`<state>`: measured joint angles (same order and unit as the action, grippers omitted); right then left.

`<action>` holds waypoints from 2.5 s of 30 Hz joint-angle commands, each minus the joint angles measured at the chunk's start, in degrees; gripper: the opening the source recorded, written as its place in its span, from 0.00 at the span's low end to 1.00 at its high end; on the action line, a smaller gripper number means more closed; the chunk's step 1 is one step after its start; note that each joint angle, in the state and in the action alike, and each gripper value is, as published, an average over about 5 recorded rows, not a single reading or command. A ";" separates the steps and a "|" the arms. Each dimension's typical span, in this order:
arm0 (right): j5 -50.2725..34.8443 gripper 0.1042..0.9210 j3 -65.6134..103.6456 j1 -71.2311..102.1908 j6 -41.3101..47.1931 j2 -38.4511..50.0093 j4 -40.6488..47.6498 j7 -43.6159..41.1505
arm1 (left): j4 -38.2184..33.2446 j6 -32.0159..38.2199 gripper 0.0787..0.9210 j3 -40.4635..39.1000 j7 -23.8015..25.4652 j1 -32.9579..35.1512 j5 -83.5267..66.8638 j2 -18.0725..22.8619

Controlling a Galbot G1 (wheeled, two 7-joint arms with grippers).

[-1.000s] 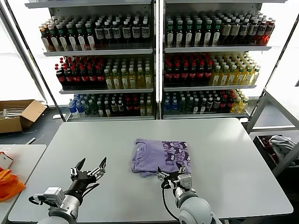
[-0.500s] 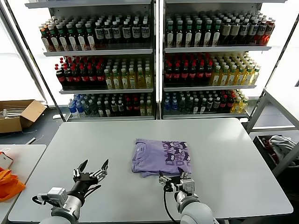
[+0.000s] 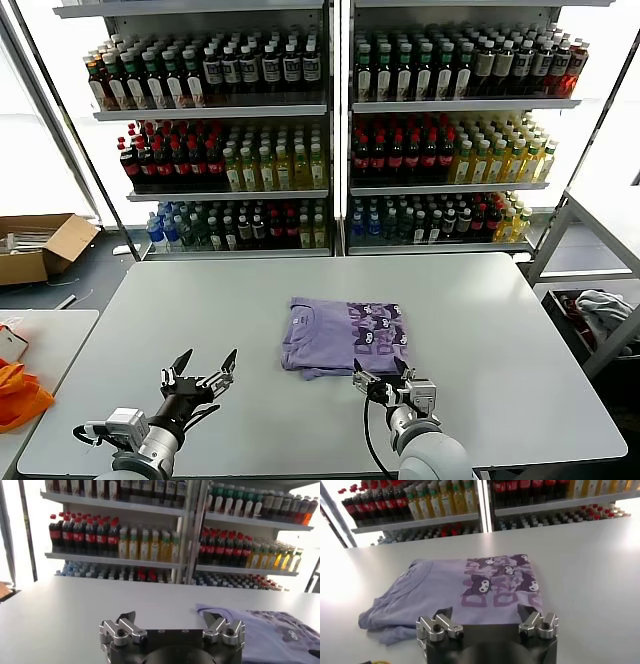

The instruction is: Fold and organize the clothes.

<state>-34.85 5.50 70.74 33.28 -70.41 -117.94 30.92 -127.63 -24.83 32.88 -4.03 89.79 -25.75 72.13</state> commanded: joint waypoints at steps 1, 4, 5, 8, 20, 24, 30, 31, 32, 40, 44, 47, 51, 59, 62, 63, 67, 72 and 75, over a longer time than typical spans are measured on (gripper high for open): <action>-4.78 0.88 2.19 0.16 0.04 -2.01 2.53 2.78 | -0.44 -0.02 0.88 0.18 0.20 0.53 0.28 -0.07; -5.61 0.88 2.07 0.10 0.04 -2.17 3.13 3.22 | -0.61 -0.05 0.88 0.33 0.28 0.70 0.31 -0.11; -6.04 0.88 2.12 0.12 0.04 -2.23 3.19 3.42 | -0.62 -0.06 0.88 0.35 0.30 0.71 0.33 -0.11; -7.01 0.88 2.42 0.28 0.04 -2.42 2.60 3.98 | -0.57 -0.13 0.88 0.31 0.31 0.64 0.40 -0.08; 15.62 0.88 7.19 3.98 -1.03 0.22 -12.07 -5.10 | -1.92 5.21 0.88 1.10 -0.08 0.23 2.63 1.60; 32.35 0.88 13.58 8.47 -4.96 3.67 -11.72 -13.18 | -1.35 10.33 0.88 0.89 -0.90 -0.53 6.14 3.15; 27.35 0.88 18.08 13.76 -8.72 1.52 -9.63 -11.55 | 0.55 14.95 0.88 -0.40 -2.30 -0.82 12.07 4.37; 26.12 0.88 18.40 13.84 -8.80 0.74 -9.48 -10.68 | 0.82 14.91 0.88 -0.69 -2.77 -0.97 13.11 4.39; 24.90 0.88 18.59 13.85 -8.80 -0.14 -9.26 -9.76 | 1.09 14.76 0.88 -1.01 -3.13 -1.22 13.97 4.42; 23.83 0.88 17.07 13.75 -8.81 -3.59 -8.69 -7.73 | 0.83 14.31 0.88 -2.05 -3.62 -2.14 13.93 4.00; 24.39 0.88 15.98 13.37 -8.85 -3.37 -8.25 -7.66 | 0.33 14.33 0.88 -1.69 -3.17 -1.40 13.93 3.97; 24.44 0.88 15.40 12.91 -8.90 -3.31 -8.00 -7.69 | 0.24 14.50 0.88 -1.52 -2.93 -0.95 14.07 4.24; 24.25 0.88 14.78 11.88 -8.88 -3.20 -7.54 -7.75 | 0.25 14.56 0.88 -1.24 -2.70 -0.82 14.42 4.41; 23.99 0.88 13.80 10.24 -7.80 -2.92 -7.71 -7.92 | -1.05 15.43 0.88 -0.07 -2.01 0.08 14.12 5.50; 24.04 0.88 13.57 10.09 -7.54 -2.59 -7.96 -7.97 | -1.45 15.36 0.88 0.23 -1.94 0.39 14.31 5.77; 24.06 0.88 13.57 10.11 -7.53 -2.47 -8.00 -7.97 | -1.79 14.85 0.88 0.35 -1.98 0.50 14.44 5.76; 24.10 0.88 13.85 10.54 -7.68 -2.04 -7.94 -8.03 | -3.22 12.86 0.88 0.59 -2.22 0.75 14.69 5.78; 24.59 0.88 14.28 11.32 -7.79 -1.98 -8.45 -8.34 | -3.40 12.20 0.88 0.42 -1.97 0.86 14.15 5.75; 25.53 0.88 14.54 12.01 -8.03 -2.24 -9.48 -8.75 | -3.94 12.16 0.88 0.04 -1.79 1.46 14.15 5.89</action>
<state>-10.48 19.73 81.91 25.50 -72.44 -126.13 22.54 -130.06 -11.40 33.20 -5.99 90.41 -11.50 77.74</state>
